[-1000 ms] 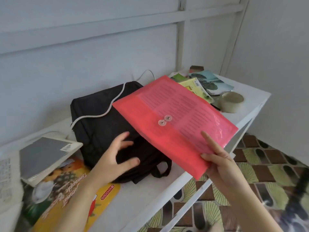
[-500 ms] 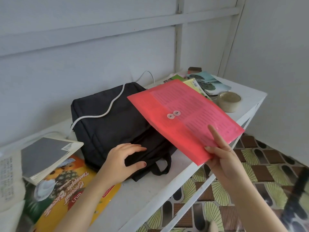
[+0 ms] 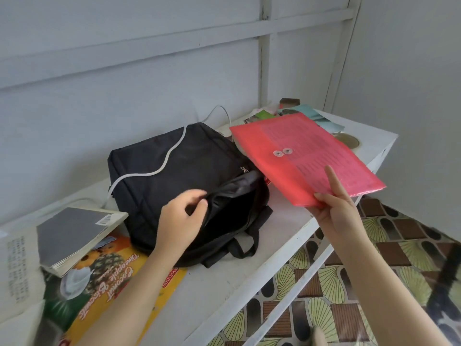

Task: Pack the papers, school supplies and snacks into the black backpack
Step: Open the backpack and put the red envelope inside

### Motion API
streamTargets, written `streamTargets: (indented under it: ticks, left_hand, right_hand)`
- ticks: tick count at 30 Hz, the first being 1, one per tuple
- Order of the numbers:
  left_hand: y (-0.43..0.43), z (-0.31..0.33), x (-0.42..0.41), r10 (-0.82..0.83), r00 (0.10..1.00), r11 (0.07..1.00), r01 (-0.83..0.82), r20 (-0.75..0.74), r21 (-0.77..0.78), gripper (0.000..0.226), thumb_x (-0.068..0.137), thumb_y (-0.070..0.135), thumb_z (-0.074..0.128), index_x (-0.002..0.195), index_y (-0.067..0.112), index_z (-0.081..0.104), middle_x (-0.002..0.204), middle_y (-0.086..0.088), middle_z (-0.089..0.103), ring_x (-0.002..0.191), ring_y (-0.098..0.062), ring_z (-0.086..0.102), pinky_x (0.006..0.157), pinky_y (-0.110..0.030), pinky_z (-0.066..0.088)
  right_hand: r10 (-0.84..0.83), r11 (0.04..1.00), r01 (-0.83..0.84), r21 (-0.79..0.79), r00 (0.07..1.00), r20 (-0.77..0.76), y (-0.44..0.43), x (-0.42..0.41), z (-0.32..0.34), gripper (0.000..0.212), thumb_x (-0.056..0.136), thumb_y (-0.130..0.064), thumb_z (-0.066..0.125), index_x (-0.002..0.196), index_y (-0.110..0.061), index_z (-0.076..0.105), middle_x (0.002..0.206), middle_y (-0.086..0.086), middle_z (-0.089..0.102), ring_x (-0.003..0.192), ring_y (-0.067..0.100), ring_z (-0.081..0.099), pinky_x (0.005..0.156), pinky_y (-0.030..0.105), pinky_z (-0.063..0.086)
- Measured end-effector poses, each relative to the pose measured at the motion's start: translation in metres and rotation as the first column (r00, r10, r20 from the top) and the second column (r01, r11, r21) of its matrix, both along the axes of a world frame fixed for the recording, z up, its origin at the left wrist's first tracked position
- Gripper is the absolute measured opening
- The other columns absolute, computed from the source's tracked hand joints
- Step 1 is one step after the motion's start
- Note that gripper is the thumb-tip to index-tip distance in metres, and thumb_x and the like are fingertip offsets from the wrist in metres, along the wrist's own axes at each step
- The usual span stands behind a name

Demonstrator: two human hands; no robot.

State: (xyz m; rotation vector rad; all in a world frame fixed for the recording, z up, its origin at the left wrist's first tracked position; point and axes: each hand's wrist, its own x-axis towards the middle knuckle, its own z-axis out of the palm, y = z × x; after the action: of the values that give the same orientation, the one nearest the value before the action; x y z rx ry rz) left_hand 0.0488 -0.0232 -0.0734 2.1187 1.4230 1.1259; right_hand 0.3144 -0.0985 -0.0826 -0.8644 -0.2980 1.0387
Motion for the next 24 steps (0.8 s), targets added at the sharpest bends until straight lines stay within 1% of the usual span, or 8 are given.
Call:
streamTargets:
  ticks: [3,6,8,10,14,17,20,24]
  left_hand:
    - [0.016,0.002,-0.006,-0.017,0.968,0.913,0.117,-0.249,0.392,0.038,0.090,0.007,0.056,0.127,0.015,0.054,0.123,-0.001,0.057,0.110,-0.012,0.052,0.092,-0.022,0.040]
    - [0.026,-0.008,-0.010,-0.014,0.837,0.679,0.410,-0.547,0.610,0.034,0.097,0.004,0.036,0.123,0.013,0.055,0.117,-0.011,0.062,0.106,-0.022,0.053,0.091,-0.032,0.042]
    - [0.027,-0.010,-0.011,-0.030,0.789,0.650,0.482,-0.613,0.588,0.039,0.100,0.008,0.025,0.120,0.012,0.058,0.106,-0.009,0.067,0.099,-0.021,0.055,0.085,-0.032,0.047]
    - [0.025,-0.009,-0.009,-0.019,0.777,0.699,0.460,-0.629,0.548,0.040,0.099,0.012,0.027,0.117,0.009,0.063,0.095,-0.007,0.070,0.092,-0.021,0.059,0.079,-0.031,0.049]
    - [0.022,-0.009,-0.006,0.054,0.724,0.853,0.325,-0.688,0.409,0.053,0.082,0.042,0.062,0.121,0.006,0.060,0.079,-0.005,0.069,0.084,-0.025,0.062,0.073,-0.033,0.049]
    - [0.016,-0.006,0.001,0.075,0.667,0.921,0.239,-0.741,0.308,0.080,0.060,0.040,0.085,0.124,0.003,0.056,0.069,-0.006,0.065,0.069,-0.022,0.060,0.063,-0.029,0.050]
    - [0.016,0.001,0.011,0.025,0.688,0.964,0.174,-0.725,0.199,0.064,0.087,0.029,0.063,0.141,0.011,0.034,0.080,-0.002,0.064,0.070,-0.014,0.055,0.061,-0.021,0.039]
    - [0.039,0.013,0.003,-0.029,0.852,0.995,0.073,-0.523,0.063,0.040,0.094,0.023,0.048,0.131,0.020,0.031,0.083,-0.002,0.060,0.074,-0.018,0.056,0.066,-0.029,0.043]
  right_hand:
    - [-0.022,1.000,0.022,-0.009,1.000,-0.006,0.009,0.007,0.000,0.062,0.088,0.019,0.036,0.126,-0.025,0.057,0.110,-0.003,0.044,0.059,0.008,0.066,0.061,0.031,0.058]
    - [-0.020,0.999,0.020,-0.042,1.000,-0.011,0.017,0.009,-0.003,0.061,0.088,0.020,0.036,0.130,-0.021,0.055,0.123,-0.001,0.039,0.087,0.020,0.066,0.060,0.033,0.059]
    - [-0.019,0.996,0.019,-0.088,1.000,-0.009,0.022,0.007,-0.006,0.061,0.088,0.019,0.036,0.131,-0.020,0.054,0.130,-0.001,0.037,0.097,0.027,0.060,0.061,0.036,0.060]
    - [-0.027,0.991,0.027,-0.133,1.000,0.000,0.027,0.004,-0.010,0.060,0.089,0.018,0.037,0.132,-0.020,0.053,0.133,-0.001,0.040,0.091,0.023,0.058,0.064,0.037,0.059]
    - [-0.018,0.982,0.022,-0.186,1.000,0.021,0.035,0.005,-0.021,0.059,0.089,0.016,0.039,0.130,-0.023,0.055,0.138,0.000,0.041,0.089,0.021,0.056,0.081,0.049,0.053]
    - [0.000,0.976,0.010,-0.216,0.999,0.047,0.038,0.008,-0.025,0.059,0.090,0.014,0.040,0.130,-0.025,0.056,0.137,0.003,0.042,0.098,0.023,0.056,0.078,0.049,0.054]
    - [0.007,0.968,0.007,-0.249,0.998,0.055,0.040,0.008,-0.026,0.058,0.090,0.014,0.040,0.129,-0.027,0.056,0.138,0.003,0.038,0.101,0.025,0.057,0.070,0.047,0.057]
    - [0.010,0.961,0.007,-0.275,0.998,0.059,0.041,0.008,-0.026,0.057,0.091,0.012,0.041,0.130,-0.027,0.055,0.136,0.002,0.038,0.101,0.024,0.057,0.071,0.047,0.058]
